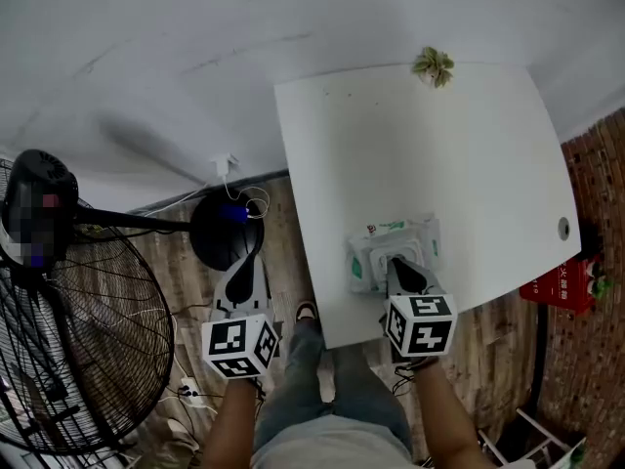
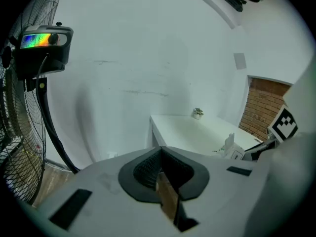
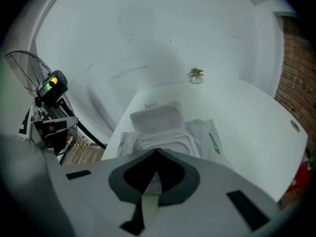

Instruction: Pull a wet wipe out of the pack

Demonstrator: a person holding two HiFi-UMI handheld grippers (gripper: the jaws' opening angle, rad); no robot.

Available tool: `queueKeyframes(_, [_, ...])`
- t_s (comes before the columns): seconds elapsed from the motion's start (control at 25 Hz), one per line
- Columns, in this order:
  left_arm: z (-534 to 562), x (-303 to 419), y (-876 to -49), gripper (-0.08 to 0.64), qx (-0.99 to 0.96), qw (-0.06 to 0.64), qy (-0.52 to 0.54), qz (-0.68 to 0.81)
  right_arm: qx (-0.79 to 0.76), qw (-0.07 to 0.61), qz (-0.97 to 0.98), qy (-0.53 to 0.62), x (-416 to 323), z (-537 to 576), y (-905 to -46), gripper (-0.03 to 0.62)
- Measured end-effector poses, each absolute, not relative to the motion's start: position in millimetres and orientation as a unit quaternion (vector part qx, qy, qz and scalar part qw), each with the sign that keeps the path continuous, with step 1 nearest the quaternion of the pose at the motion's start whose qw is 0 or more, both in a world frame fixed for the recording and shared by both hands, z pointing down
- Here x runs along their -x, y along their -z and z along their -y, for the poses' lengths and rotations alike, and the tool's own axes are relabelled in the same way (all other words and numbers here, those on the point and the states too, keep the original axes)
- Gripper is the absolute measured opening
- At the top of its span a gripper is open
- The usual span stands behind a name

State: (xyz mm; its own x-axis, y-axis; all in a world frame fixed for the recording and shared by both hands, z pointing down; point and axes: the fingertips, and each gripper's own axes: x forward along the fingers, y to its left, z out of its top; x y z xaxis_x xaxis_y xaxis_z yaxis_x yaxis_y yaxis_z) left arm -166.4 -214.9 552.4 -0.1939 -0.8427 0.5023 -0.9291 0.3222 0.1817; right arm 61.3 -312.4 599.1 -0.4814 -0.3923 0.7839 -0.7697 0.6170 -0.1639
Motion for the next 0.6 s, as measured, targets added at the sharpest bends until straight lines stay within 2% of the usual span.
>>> queueKeyframes(0.6, [215,159,-545,0.000,-0.584,0.260,-0.083,0.764,-0.361,0.357,0.825,-0.247,-65,314,-587,0.000])
